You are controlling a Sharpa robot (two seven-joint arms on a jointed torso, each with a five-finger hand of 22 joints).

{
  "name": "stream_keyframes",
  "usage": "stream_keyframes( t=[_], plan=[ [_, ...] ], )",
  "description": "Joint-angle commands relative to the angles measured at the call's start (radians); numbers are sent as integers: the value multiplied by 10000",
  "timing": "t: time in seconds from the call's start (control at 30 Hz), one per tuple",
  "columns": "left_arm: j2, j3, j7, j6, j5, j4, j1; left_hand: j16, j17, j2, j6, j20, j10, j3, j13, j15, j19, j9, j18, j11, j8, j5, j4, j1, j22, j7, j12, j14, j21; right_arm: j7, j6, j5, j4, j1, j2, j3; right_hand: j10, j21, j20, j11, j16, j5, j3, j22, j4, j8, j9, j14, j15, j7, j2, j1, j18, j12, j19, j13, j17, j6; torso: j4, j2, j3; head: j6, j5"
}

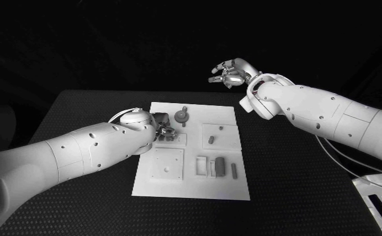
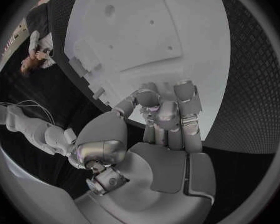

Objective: Assemble the parts on the task board

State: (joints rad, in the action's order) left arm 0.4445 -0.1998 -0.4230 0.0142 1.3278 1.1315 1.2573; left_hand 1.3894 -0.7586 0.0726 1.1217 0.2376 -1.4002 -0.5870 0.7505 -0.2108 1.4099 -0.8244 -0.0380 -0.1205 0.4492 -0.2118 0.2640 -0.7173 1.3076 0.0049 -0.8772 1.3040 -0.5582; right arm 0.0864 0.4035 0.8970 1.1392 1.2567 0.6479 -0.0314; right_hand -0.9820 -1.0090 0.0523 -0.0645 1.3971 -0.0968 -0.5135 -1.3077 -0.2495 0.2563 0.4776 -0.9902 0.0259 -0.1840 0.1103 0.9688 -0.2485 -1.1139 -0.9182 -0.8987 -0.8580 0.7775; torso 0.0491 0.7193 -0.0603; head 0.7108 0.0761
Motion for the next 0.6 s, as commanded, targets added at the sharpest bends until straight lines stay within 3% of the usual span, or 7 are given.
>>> stream_keyframes(
  t=[0.03, 0.6],
  plan=[
    [-37, -2, 9, -84, 81, -8, -3, 36, 12, 484, 419, 14, 52, -156, -9, -93, 22, -15, 11, -17, 58, -20, 180, -414, 192, -173, -59, -44, -53, 43, -116, -4, 7, 0, 3, -6, 1516, 45, 29, -156, 41, 20, 30, -16, 53, 65, -18, 66, 6, -67, 7, -67, -133, -55, 55, 17, 15, 16, -2, 3, 3, 24, 3],
    [27, -4, -37, -337, 81, 51, -40, 45, 26, 501, 423, 13, 54, -166, -17, -90, 17, -16, 10, -18, 48, -43, 189, -442, 191, -174, -63, -47, -52, 28, -145, -4, 9, -1, 30, -6, 1519, 46, 28, -157, 45, 20, 32, -18, 60, 69, -27, 68, 6, -68, 12, -74, -133, -60, 56, 25, 20, 13, 2, -1, 1, 32, -2]
  ],
)
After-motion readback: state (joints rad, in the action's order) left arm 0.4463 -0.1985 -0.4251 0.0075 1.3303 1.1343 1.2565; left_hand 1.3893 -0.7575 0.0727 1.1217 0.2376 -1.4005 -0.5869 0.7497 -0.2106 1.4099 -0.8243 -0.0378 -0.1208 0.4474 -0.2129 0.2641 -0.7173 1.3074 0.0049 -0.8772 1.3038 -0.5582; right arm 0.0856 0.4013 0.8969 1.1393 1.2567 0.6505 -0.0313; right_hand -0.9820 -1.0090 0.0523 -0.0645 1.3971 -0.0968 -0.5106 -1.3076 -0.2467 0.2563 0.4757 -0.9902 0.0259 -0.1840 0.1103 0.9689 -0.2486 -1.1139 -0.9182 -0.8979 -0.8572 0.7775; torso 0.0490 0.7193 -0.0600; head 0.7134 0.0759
